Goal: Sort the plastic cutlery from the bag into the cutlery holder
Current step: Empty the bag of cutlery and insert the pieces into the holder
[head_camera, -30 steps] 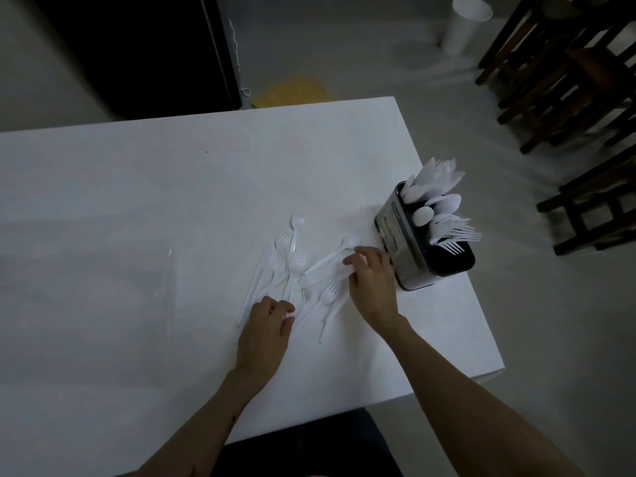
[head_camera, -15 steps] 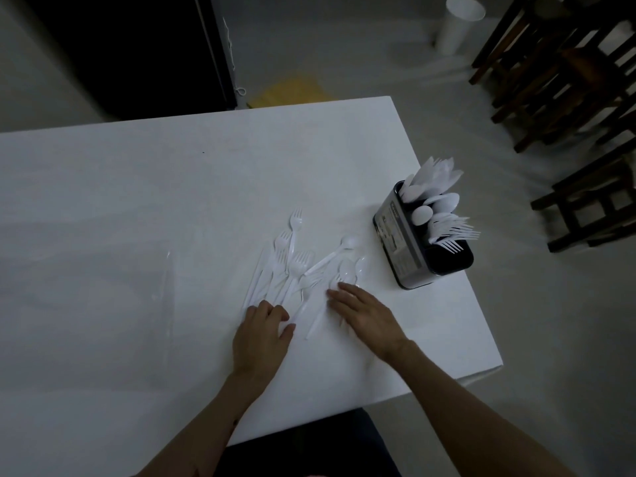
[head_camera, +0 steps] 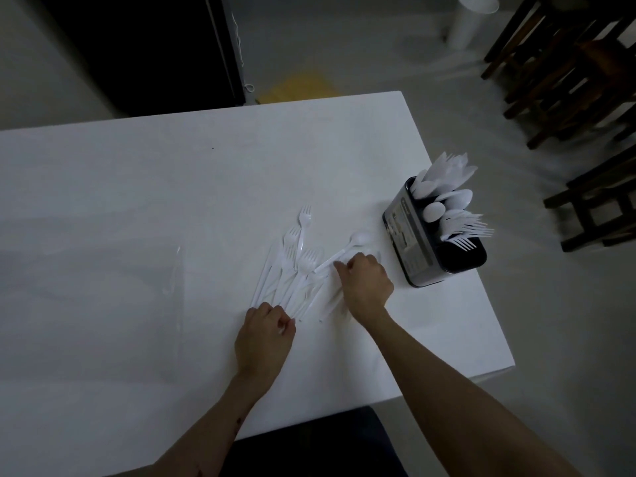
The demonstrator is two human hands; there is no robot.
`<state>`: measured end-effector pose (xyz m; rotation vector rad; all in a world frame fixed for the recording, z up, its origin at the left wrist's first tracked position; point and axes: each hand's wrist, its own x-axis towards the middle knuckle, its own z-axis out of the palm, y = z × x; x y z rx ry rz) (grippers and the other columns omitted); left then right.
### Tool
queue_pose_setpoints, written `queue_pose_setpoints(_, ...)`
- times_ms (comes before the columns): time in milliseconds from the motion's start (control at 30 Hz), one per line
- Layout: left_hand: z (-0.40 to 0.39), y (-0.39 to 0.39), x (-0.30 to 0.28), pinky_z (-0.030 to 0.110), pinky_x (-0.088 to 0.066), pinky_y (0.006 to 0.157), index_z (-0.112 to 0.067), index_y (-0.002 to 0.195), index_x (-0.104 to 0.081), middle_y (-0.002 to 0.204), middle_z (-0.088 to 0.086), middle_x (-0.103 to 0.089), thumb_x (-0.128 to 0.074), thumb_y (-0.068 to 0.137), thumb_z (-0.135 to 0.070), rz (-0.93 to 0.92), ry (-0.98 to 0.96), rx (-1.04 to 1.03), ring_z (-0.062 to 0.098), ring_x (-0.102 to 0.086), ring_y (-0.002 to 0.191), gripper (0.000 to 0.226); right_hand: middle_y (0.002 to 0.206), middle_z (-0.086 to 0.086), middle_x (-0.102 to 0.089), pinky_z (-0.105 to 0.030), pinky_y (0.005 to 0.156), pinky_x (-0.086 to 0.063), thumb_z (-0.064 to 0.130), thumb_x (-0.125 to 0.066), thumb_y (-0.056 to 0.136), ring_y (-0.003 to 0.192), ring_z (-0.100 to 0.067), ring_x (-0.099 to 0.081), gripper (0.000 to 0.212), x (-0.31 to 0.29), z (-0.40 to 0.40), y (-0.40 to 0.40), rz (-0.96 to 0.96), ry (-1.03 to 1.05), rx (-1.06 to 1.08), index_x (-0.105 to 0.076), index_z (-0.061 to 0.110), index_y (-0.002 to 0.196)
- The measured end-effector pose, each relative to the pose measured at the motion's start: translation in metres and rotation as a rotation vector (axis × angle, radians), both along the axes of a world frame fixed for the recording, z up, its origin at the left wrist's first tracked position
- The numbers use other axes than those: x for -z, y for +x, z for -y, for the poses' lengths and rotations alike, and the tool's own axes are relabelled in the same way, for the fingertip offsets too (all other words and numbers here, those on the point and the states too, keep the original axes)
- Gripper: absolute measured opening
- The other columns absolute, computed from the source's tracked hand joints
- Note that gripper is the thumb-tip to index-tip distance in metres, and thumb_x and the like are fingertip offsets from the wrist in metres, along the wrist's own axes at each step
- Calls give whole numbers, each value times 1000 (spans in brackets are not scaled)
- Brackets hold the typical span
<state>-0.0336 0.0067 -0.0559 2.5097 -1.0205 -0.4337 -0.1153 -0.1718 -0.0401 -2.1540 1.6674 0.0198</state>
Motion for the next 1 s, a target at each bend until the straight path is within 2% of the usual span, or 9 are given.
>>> queue_pose_setpoints(133,-2,1,1,24,-35,45,-19,64,-57,71,-6,-53,-73,76,-25,13,14,15,14,-48,73,21,110,-6,-64,-32,70,-40,55,-58,91,100,-26,-64,50,-8,13,13,-42,80,105,-58,11,115)
queue_pose_setpoints(267,-4,2,1,24,-35,46,-19,66,-58,74,-6,-53,-72,77,-26,11,16,12,14,-49,74,19,113,-8,-66,-34,77,-48,50,-70,84,101,-28,-65,51,-2,24,18,45,234,286,-61,12,115)
queue_pose_setpoints(367,-5,2,1,26,-37,44,-20,66,-58,74,-6,-53,-73,77,-26,14,18,8,14,-49,73,19,116,-9,-66,-38,85,-52,49,-70,85,103,-29,-64,48,1,27,17,81,273,373,-64,13,116)
queue_pose_setpoints(500,-7,3,0,28,-42,42,-19,64,-55,72,-6,-52,-73,74,-23,27,-2,-7,14,-49,70,21,117,-7,-64,-38,82,-48,41,-62,92,105,-28,-62,37,-1,20,13,73,186,331,-60,14,117)
queue_pose_setpoints(633,-10,3,3,27,-42,42,-19,64,-55,71,-6,-52,-75,74,-22,33,-14,5,14,-49,69,22,113,-5,-62,-36,79,-49,51,-66,86,102,-26,-61,49,1,16,12,22,131,235,-58,13,116)
queue_pose_setpoints(700,-10,3,3,28,-43,42,-20,64,-56,71,-6,-52,-74,74,-23,32,-6,10,14,-49,70,22,110,-5,-64,-34,77,-48,52,-68,84,100,-26,-63,49,1,17,15,-2,142,217,-61,13,113)
queue_pose_setpoints(833,-7,4,4,30,-46,43,-20,66,-57,73,-7,-53,-75,75,-25,7,16,22,15,-51,73,21,105,-4,-69,-30,71,-44,44,-79,78,94,-25,-66,41,-2,26,19,58,291,296,-68,15,105)
queue_pose_setpoints(933,-6,3,2,26,-42,47,-21,71,-60,77,-9,-53,-73,78,-30,-26,-14,13,12,-50,78,17,99,-5,-70,-34,77,-54,40,-82,73,88,-26,-67,42,1,32,13,129,433,364,-68,13,101)
queue_pose_setpoints(1000,-3,0,-1,25,-43,53,-21,78,-63,83,-8,-54,-70,82,-33,-52,-67,10,11,-50,81,14,94,-5,-70,-35,79,-56,37,-79,77,85,-24,-67,33,3,35,7,229,485,376,-69,12,95)
